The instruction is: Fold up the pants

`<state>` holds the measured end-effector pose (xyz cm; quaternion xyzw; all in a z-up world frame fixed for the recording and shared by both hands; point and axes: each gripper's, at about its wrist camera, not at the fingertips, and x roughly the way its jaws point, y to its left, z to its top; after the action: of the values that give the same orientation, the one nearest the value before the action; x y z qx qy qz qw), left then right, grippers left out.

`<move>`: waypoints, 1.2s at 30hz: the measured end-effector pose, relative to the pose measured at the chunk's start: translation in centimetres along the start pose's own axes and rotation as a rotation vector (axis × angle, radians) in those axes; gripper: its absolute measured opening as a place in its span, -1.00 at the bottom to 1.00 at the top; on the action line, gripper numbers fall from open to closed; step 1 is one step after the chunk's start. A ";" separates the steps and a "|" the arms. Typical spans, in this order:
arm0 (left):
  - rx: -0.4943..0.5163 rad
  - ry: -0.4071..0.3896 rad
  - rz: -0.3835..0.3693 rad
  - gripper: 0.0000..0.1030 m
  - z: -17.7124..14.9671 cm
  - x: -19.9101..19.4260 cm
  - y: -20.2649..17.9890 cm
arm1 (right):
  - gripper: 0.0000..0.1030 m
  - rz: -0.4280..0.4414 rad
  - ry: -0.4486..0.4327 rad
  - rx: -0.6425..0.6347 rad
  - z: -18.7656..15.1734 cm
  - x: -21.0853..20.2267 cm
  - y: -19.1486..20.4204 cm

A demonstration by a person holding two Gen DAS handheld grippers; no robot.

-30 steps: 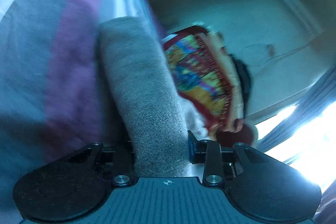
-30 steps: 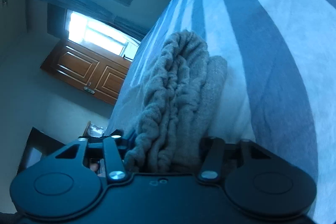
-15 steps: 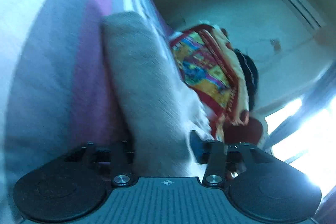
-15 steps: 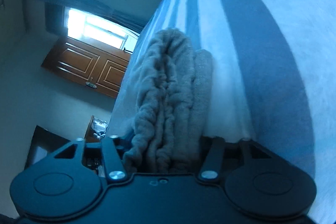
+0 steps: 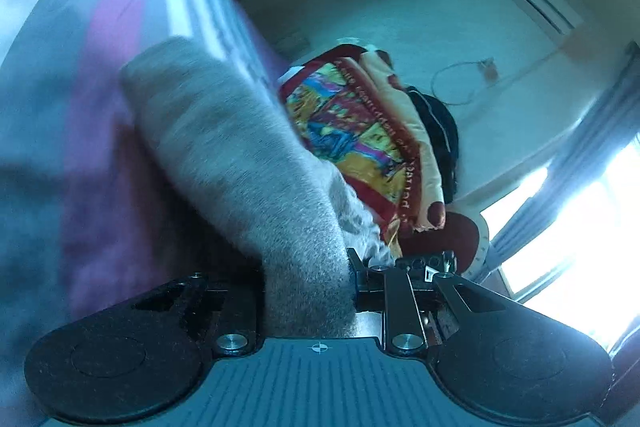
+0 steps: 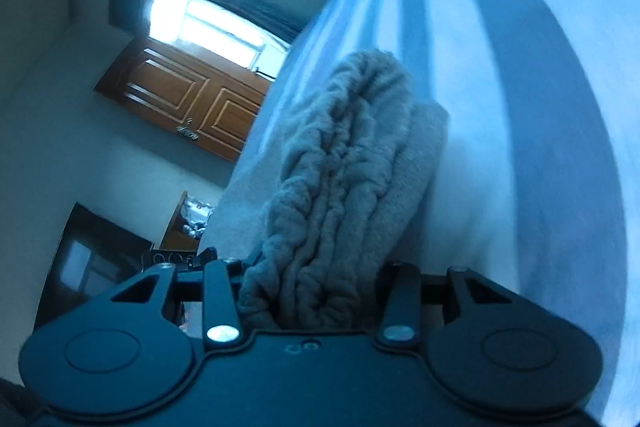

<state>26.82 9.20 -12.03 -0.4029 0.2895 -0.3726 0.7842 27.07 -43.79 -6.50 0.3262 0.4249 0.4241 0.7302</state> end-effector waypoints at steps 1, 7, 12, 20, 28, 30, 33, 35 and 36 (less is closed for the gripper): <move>0.013 -0.005 -0.003 -0.53 0.8 -0.3 -0.4 | -0.18 -0.002 -0.005 -0.019 0.5 -0.1 0.6; 0.077 -0.058 0.006 -0.53 6.7 -2.3 -1.3 | -0.18 0.028 -0.018 -0.104 5.6 1.3 3.4; 0.092 -0.079 0.050 -0.53 11.5 -3.0 0.3 | -0.18 0.027 -0.031 -0.118 9.5 5.5 4.3; 0.079 -0.070 0.115 -0.53 15.3 -2.7 5.4 | -0.18 0.016 -0.060 -0.068 12.6 10.9 2.2; -0.029 -0.049 0.153 -0.52 12.2 -0.9 12.9 | -0.19 -0.061 -0.020 0.026 11.6 14.5 -3.9; -0.033 -0.042 0.150 -0.50 12.1 -0.7 13.1 | -0.18 -0.041 -0.040 0.026 10.9 14.3 -4.5; -0.033 -0.040 0.149 -0.50 12.0 -0.8 13.3 | -0.17 -0.047 -0.045 0.010 10.4 14.3 -4.4; -0.032 -0.043 0.153 -0.50 11.9 -0.8 13.2 | -0.17 -0.053 -0.046 0.002 10.3 14.3 -4.1; -0.036 -0.042 0.154 -0.50 11.9 -0.7 13.2 | -0.16 -0.060 -0.045 -0.005 10.5 14.5 -3.8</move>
<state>40.04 20.00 -17.07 -0.4009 0.3098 -0.2974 0.8092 41.83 -33.60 -10.17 0.3210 0.4168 0.3956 0.7528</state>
